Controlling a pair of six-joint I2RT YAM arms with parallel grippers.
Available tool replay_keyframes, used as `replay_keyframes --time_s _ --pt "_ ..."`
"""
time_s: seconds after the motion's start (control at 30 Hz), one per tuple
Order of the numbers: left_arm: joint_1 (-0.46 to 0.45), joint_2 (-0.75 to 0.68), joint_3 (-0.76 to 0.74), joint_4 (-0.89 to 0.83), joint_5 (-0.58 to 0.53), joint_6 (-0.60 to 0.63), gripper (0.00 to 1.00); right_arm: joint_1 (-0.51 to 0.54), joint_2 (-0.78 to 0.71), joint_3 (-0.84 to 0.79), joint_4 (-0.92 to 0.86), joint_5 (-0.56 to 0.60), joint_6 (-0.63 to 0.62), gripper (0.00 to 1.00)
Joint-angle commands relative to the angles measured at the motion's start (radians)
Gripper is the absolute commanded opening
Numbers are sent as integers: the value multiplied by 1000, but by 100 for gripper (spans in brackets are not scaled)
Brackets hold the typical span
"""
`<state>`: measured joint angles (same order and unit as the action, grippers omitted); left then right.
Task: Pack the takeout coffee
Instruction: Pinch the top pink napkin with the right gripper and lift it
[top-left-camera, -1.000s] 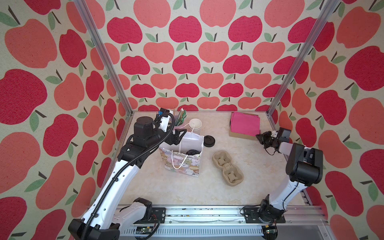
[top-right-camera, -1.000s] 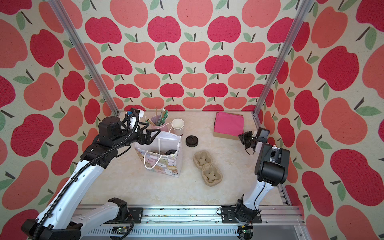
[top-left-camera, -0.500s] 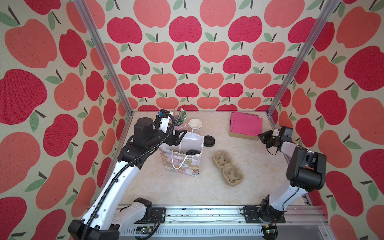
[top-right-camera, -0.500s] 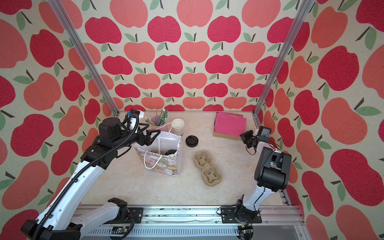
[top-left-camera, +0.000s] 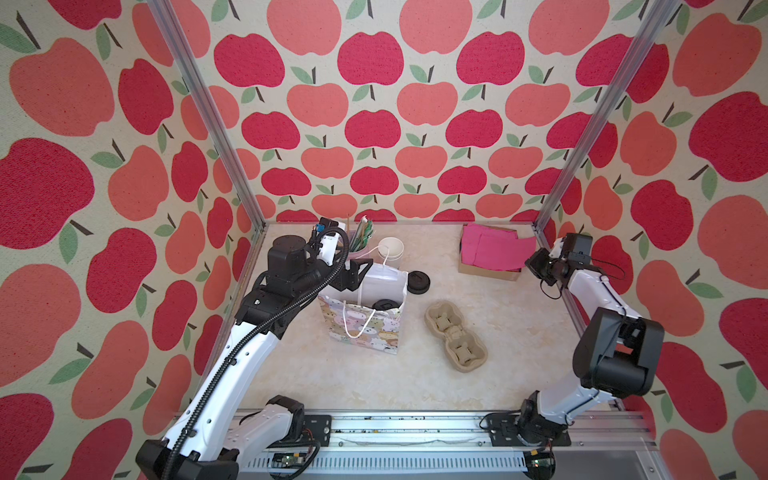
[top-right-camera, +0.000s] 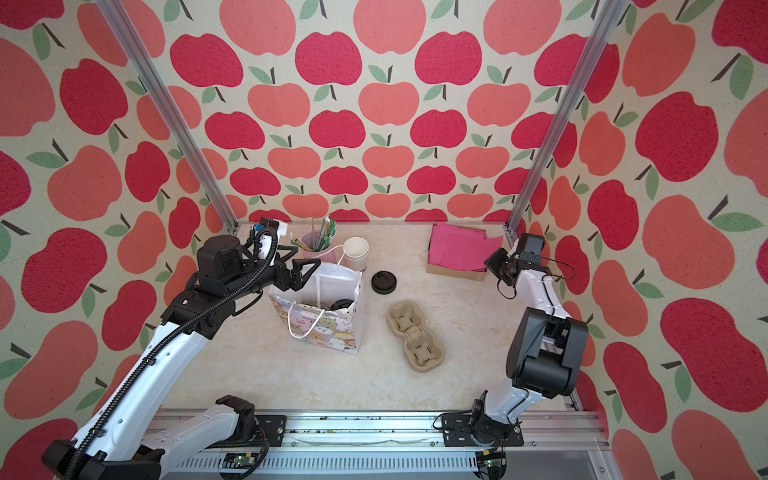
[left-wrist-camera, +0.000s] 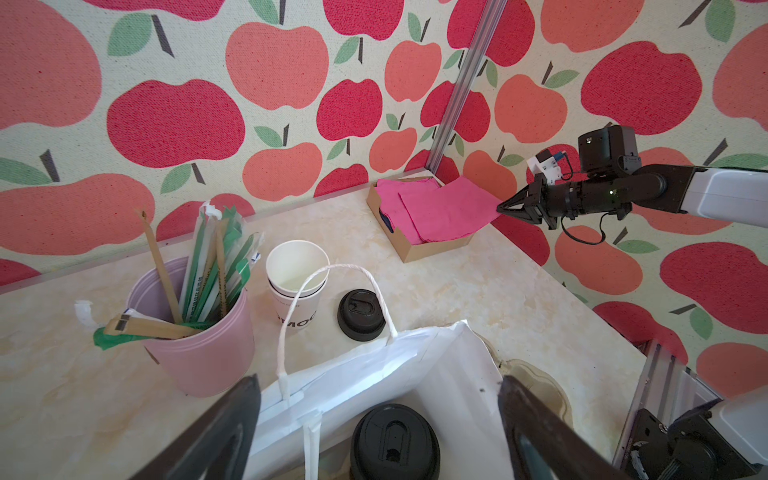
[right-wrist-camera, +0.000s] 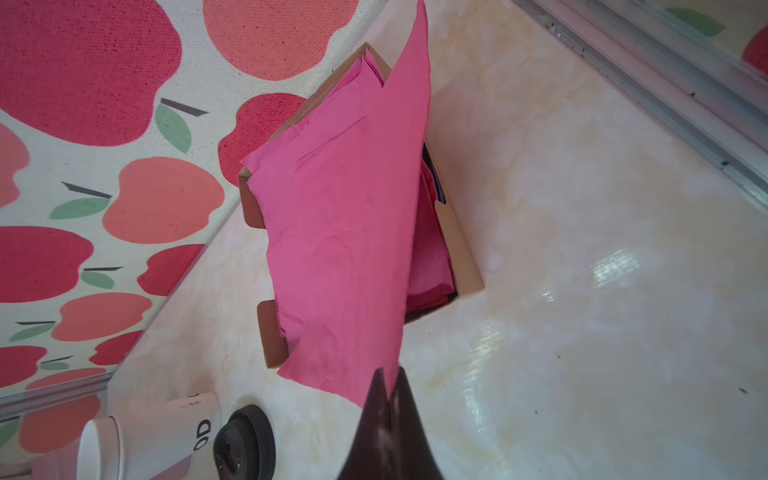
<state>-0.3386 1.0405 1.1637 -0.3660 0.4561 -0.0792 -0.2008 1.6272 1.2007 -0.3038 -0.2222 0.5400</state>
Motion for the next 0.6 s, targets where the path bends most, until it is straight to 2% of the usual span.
replay_keyframes --time_s 0.0,0.3,0.57 --pt "-6 -13 -14 18 -10 2 92 53 -19 59 -142 146 -169 0" --pt "-5 -13 -16 12 -17 12 92 195 75 188 -235 287 -306 0" --pt "-5 -18 -21 9 -26 16 92 297 180 306 -288 323 -368 0"
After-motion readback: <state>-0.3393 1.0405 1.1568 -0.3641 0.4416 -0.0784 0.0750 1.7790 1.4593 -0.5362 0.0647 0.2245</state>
